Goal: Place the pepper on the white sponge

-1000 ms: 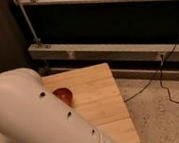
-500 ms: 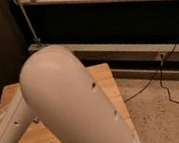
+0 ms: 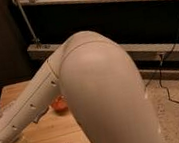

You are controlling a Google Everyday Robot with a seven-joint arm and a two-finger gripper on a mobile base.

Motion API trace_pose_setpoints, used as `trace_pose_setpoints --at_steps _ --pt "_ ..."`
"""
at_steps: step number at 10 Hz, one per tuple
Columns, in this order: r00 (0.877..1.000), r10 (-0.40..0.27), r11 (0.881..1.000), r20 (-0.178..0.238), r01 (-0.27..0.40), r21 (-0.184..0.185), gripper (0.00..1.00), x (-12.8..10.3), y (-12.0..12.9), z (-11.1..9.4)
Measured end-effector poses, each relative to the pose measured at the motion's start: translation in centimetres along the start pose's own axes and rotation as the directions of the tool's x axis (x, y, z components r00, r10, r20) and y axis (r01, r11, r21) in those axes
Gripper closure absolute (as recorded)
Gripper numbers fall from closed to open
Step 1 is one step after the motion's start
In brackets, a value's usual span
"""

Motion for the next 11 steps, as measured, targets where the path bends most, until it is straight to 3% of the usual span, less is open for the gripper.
trace_pose_setpoints --at_steps 1,3,4,11 --pt "0.996 0.085 0.996 -0.04 -0.085 -0.001 0.2 1.8 -0.1 -0.1" --pt "0.974 0.202 0.979 -0.102 -0.202 0.004 0.2 4.1 0.0 -0.1" --pt "0.969 0.22 0.975 -0.111 -0.221 0.006 0.2 4.4 0.0 -0.2" --pt "0.968 0.224 0.974 -0.113 -0.225 0.007 0.2 4.6 0.0 -0.1"
